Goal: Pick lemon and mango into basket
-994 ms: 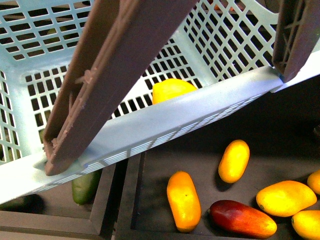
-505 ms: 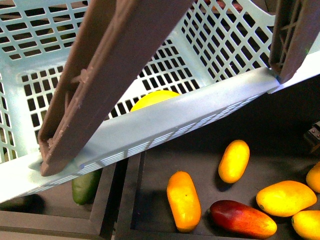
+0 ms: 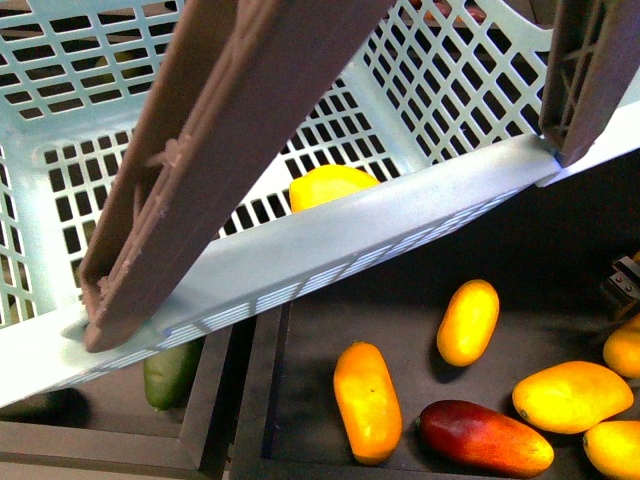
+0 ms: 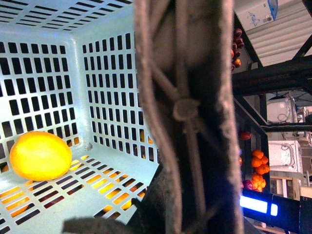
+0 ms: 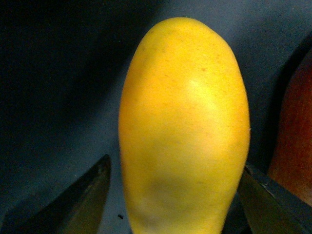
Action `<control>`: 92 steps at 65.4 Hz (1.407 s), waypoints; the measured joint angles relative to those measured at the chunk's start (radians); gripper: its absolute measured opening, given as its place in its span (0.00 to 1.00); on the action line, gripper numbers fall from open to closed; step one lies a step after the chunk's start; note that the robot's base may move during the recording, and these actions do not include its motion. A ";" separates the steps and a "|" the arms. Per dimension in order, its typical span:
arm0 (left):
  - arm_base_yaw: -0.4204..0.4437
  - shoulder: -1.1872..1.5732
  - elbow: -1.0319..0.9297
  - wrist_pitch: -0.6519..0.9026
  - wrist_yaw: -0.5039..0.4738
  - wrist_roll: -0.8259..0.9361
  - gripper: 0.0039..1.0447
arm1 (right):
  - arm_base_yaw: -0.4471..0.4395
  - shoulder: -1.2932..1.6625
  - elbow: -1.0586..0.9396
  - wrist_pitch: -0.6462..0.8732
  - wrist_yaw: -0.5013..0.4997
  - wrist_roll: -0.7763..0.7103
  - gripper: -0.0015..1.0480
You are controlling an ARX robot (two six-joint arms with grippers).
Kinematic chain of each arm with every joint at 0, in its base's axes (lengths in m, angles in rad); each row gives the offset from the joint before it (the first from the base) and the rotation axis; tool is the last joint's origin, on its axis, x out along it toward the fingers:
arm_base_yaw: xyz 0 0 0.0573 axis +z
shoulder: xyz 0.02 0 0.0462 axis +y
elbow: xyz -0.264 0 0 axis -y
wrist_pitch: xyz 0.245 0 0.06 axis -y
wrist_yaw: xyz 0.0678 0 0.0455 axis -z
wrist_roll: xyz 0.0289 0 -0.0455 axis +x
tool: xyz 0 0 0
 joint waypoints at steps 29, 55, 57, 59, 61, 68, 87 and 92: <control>0.000 0.000 0.000 0.000 0.000 0.001 0.04 | -0.060 -0.465 -0.262 0.173 -0.253 -0.007 0.50; 0.000 0.000 0.000 0.000 0.001 0.000 0.04 | 0.060 -0.907 -0.198 -0.020 -0.303 0.088 0.50; 0.000 0.000 0.000 0.000 0.003 0.000 0.04 | 0.079 -0.929 -0.191 -0.026 -0.300 0.092 0.50; 0.000 0.000 0.000 0.000 0.003 0.000 0.04 | 0.109 -0.958 -0.182 -0.032 -0.294 0.104 0.50; 0.000 0.000 0.000 0.000 0.004 0.000 0.04 | 0.129 -0.975 -0.177 -0.032 -0.287 0.110 0.50; 0.000 0.000 0.000 0.000 0.000 0.000 0.04 | 0.240 -1.040 -0.143 -0.035 -0.246 0.121 0.50; 0.000 0.000 0.000 0.000 0.000 0.001 0.04 | 0.398 -1.055 -0.079 -0.045 -0.173 0.135 0.50; 0.000 0.000 0.000 0.000 -0.001 0.001 0.04 | 0.435 -1.049 -0.059 -0.050 -0.153 0.134 0.50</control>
